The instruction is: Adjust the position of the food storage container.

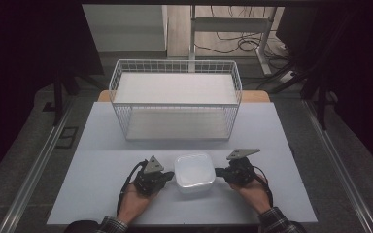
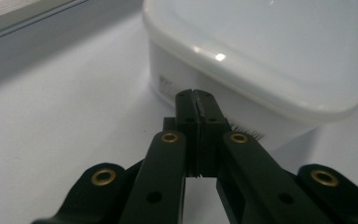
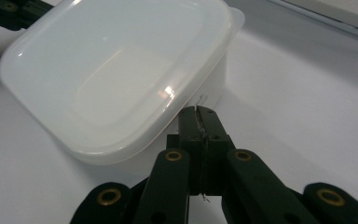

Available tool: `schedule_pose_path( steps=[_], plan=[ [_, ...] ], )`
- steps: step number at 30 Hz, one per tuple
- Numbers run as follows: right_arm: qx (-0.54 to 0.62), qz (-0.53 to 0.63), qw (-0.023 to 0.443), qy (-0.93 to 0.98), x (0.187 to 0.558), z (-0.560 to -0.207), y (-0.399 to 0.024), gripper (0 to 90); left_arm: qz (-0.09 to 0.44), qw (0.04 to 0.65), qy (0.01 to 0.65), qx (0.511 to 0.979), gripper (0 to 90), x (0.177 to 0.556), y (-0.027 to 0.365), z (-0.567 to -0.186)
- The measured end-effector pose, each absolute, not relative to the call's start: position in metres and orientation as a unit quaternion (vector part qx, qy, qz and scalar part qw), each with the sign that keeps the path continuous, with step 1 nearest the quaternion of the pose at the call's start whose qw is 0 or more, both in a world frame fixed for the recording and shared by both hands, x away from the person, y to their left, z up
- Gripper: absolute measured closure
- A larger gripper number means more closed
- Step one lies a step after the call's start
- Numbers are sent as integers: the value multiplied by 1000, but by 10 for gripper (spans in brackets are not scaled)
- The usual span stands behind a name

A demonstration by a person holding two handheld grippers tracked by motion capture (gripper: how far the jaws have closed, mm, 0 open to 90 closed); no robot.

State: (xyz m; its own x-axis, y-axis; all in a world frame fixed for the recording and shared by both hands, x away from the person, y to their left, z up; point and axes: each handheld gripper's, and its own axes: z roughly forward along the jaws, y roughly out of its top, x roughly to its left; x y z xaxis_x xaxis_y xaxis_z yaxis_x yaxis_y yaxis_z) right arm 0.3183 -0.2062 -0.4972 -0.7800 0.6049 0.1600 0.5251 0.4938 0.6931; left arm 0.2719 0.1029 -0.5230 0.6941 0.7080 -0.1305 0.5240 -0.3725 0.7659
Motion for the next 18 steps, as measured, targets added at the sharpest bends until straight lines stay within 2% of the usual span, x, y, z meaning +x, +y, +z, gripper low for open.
schedule_pose_path(
  steps=[14,18],
  plan=[
    [314,383,49,867,303,-498,-181,893,102,408,393,818,900,276,126,-519],
    [309,381,70,869,301,-496,-183,890,112,408,399,813,867,272,133,-516]
  ],
)
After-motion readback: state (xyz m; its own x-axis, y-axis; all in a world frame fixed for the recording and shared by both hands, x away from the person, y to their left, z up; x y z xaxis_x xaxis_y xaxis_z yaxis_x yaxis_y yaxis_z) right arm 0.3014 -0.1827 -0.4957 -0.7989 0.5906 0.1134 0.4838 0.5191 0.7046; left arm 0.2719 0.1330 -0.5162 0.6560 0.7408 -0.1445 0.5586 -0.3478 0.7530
